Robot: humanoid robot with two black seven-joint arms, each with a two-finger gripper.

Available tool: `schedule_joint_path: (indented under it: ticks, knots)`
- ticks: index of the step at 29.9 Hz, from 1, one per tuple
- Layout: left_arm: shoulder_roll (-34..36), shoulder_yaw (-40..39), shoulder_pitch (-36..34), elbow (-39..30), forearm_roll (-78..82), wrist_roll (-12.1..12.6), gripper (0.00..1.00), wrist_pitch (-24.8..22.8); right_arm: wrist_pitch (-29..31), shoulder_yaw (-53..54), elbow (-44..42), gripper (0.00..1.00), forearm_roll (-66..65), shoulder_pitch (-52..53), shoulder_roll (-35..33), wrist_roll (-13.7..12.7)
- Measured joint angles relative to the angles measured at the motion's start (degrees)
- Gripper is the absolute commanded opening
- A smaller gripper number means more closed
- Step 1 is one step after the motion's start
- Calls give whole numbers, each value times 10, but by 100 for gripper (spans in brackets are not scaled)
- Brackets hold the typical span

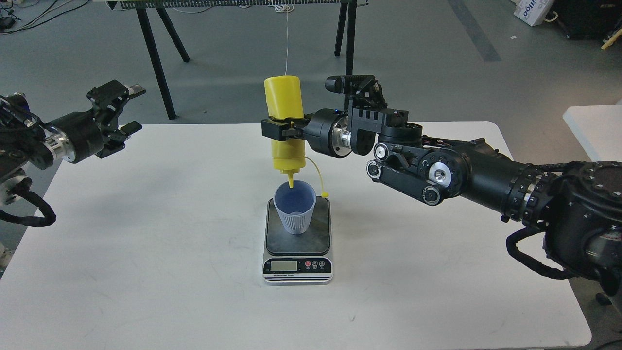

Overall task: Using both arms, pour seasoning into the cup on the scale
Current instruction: 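Invert the bottle with the right gripper over the cup and squeeze, then turn the bottle upright and lower it beside the scale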

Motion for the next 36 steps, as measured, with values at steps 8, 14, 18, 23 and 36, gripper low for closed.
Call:
schedule_joint_path:
  ticks: [8, 14, 18, 23, 36]
  knots:
    - [-1, 1, -16, 0, 1, 0, 100, 0, -20, 18, -25, 11, 8, -10, 0, -6]
    - [3, 2, -21, 0, 3, 0, 100, 0, -16, 71, -27, 11, 23, -17, 0, -14]
    - [7, 3, -20, 0, 3, 0, 100, 0, -14, 118, -27, 11, 80, -18, 0, -21]
    - [9, 4, -17, 0, 4, 0, 100, 0, -25, 208, -25, 11, 144, -21, -8, -22]
    - [3, 2, -16, 0, 3, 0, 100, 0, -25, 471, 1, 11, 498, -122, -103, -23]
